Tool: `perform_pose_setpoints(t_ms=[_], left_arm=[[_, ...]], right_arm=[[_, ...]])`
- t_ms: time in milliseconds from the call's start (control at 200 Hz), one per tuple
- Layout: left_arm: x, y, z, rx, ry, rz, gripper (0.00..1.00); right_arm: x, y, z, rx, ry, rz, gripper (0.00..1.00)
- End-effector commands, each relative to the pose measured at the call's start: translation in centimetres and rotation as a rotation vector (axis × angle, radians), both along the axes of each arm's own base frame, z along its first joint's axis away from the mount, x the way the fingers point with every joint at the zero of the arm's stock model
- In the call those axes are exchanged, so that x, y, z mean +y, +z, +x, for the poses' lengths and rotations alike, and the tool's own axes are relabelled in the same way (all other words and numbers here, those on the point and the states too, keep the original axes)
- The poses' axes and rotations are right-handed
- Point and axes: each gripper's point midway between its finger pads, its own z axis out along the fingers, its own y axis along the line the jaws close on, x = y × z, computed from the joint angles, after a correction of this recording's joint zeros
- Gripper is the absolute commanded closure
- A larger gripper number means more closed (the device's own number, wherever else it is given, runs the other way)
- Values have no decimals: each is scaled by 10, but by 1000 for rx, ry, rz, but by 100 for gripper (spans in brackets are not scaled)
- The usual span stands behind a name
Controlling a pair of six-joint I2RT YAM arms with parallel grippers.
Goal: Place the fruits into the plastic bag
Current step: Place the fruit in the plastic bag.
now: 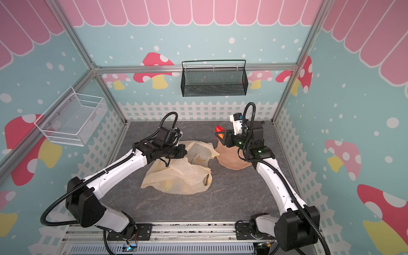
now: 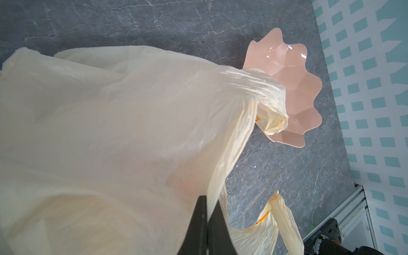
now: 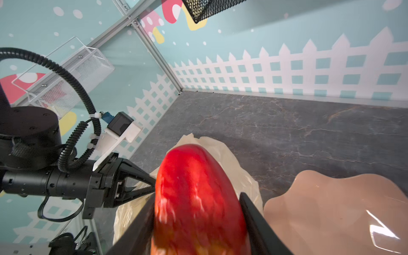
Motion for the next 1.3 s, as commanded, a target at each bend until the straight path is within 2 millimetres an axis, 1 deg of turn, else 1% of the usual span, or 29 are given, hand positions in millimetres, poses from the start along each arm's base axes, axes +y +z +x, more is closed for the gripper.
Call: perform_pose_setpoints(t_ms=[0, 70, 145, 325, 420, 510, 585, 680, 785, 880, 1161, 1296], left_arm=[[-1, 11, 0, -24, -4, -6, 100], [-2, 11, 0, -23, -7, -6, 100], [-2, 11, 1, -23, -6, -7, 100], [-6, 10, 1, -16, -14, -10, 100], [-7, 11, 2, -20, -14, -12, 100], [-9, 12, 1, -20, -18, -13, 100], [-9, 12, 2, -20, -17, -14, 100], [-10, 13, 1, -21, -18, -15, 100], [-10, 13, 1, -22, -18, -14, 100], [-11, 12, 1, -22, -17, -13, 100], [-14, 11, -1, -19, -22, -8, 100], [-16, 11, -2, -20, -27, -11, 100]], right_arm=[[16, -21, -9, 62, 72, 46, 57], [24, -36, -13, 96, 83, 45, 58], [37, -55, -18, 139, 109, 42, 59], [84, -96, -31, 225, 184, 17, 60], [104, -119, -34, 270, 202, -7, 60], [117, -138, -34, 309, 213, -15, 61], [128, -148, -36, 330, 235, -5, 61], [136, -163, -35, 351, 239, -26, 61], [145, -175, -38, 378, 259, -24, 61], [154, -181, -42, 391, 281, -28, 61], [179, -196, -57, 422, 340, -46, 61], [187, -198, -59, 430, 360, -44, 62]])
